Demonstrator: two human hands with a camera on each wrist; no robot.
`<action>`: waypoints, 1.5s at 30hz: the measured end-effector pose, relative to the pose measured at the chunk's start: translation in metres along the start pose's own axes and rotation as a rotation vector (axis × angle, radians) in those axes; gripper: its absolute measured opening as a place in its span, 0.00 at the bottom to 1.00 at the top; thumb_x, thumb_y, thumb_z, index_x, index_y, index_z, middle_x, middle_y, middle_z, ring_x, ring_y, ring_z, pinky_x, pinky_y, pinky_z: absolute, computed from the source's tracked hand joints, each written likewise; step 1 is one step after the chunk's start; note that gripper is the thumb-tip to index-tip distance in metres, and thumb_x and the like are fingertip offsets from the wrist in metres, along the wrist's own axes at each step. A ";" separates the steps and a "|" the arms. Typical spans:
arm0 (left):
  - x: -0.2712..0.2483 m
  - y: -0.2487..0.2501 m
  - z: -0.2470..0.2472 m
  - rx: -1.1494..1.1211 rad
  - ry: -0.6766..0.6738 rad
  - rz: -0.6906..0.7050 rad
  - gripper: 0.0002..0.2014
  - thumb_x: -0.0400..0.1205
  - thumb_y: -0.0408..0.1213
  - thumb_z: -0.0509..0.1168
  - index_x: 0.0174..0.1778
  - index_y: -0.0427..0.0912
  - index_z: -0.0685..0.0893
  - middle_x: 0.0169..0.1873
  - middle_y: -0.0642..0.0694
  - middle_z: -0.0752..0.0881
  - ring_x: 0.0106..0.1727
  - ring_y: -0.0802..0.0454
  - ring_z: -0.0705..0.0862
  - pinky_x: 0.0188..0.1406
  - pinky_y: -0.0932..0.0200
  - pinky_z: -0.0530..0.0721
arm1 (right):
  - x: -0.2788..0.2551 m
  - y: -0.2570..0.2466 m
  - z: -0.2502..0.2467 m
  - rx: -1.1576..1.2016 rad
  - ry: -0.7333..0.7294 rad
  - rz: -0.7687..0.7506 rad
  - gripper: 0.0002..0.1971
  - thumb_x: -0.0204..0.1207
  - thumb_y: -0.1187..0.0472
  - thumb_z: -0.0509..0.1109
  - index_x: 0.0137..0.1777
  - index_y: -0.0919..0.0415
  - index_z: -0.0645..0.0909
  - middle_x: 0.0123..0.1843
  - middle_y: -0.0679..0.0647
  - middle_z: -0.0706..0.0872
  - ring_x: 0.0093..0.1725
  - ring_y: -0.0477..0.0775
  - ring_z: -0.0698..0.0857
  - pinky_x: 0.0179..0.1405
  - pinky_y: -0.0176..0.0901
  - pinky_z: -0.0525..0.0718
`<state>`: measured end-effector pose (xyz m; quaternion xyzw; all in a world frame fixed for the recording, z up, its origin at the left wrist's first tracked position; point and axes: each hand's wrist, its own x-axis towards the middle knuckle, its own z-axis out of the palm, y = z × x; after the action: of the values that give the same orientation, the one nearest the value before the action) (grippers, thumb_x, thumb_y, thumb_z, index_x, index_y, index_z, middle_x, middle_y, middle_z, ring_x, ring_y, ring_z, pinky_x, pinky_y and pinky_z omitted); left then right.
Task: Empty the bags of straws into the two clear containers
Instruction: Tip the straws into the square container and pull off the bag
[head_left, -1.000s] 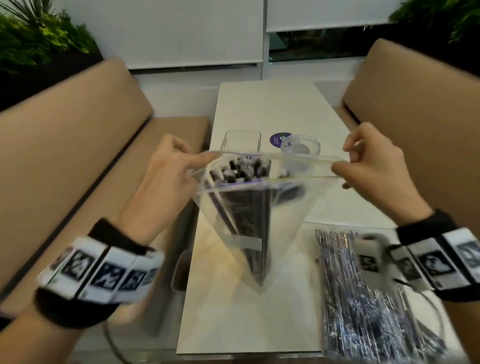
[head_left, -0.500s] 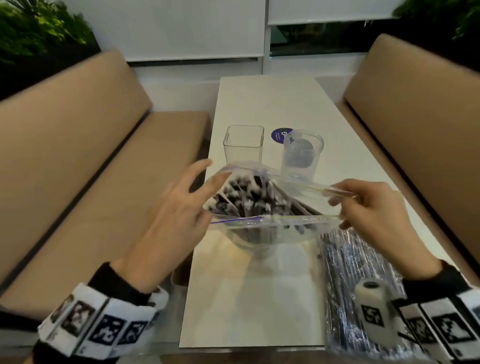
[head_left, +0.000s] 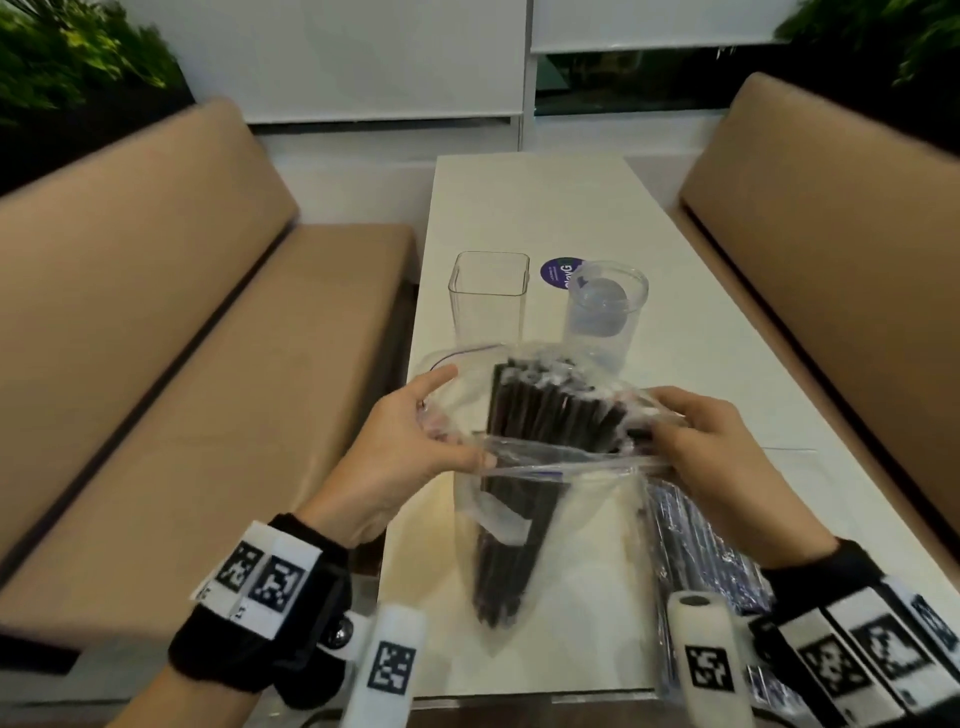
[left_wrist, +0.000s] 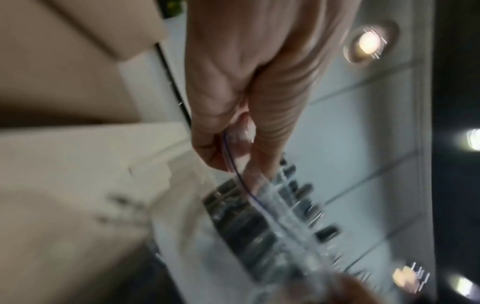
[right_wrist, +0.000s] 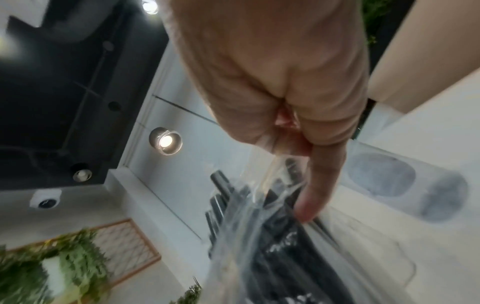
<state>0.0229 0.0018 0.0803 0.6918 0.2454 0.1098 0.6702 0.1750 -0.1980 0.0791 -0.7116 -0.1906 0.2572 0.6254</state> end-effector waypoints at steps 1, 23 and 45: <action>0.001 -0.005 -0.001 0.075 0.003 -0.004 0.52 0.62 0.21 0.81 0.80 0.51 0.66 0.40 0.48 0.80 0.41 0.47 0.81 0.61 0.51 0.83 | -0.001 0.000 0.004 0.073 -0.007 0.026 0.16 0.76 0.80 0.59 0.51 0.67 0.86 0.31 0.53 0.90 0.26 0.45 0.86 0.23 0.31 0.81; -0.006 -0.020 0.002 0.238 -0.081 0.277 0.65 0.59 0.34 0.87 0.79 0.77 0.50 0.66 0.78 0.77 0.69 0.76 0.75 0.69 0.68 0.75 | 0.013 -0.019 0.041 0.062 -0.265 -0.002 0.20 0.79 0.53 0.67 0.67 0.60 0.83 0.66 0.55 0.88 0.67 0.55 0.85 0.70 0.53 0.79; 0.035 -0.019 0.013 -0.150 0.187 0.223 0.49 0.58 0.39 0.87 0.74 0.45 0.70 0.64 0.46 0.86 0.64 0.48 0.87 0.64 0.38 0.85 | 0.016 0.027 0.024 0.221 -0.287 0.025 0.30 0.68 0.36 0.72 0.70 0.24 0.68 0.77 0.47 0.76 0.70 0.51 0.81 0.69 0.58 0.79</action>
<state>0.0552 0.0065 0.0543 0.6494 0.2194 0.2657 0.6779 0.1713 -0.1733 0.0478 -0.5967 -0.2397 0.3834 0.6630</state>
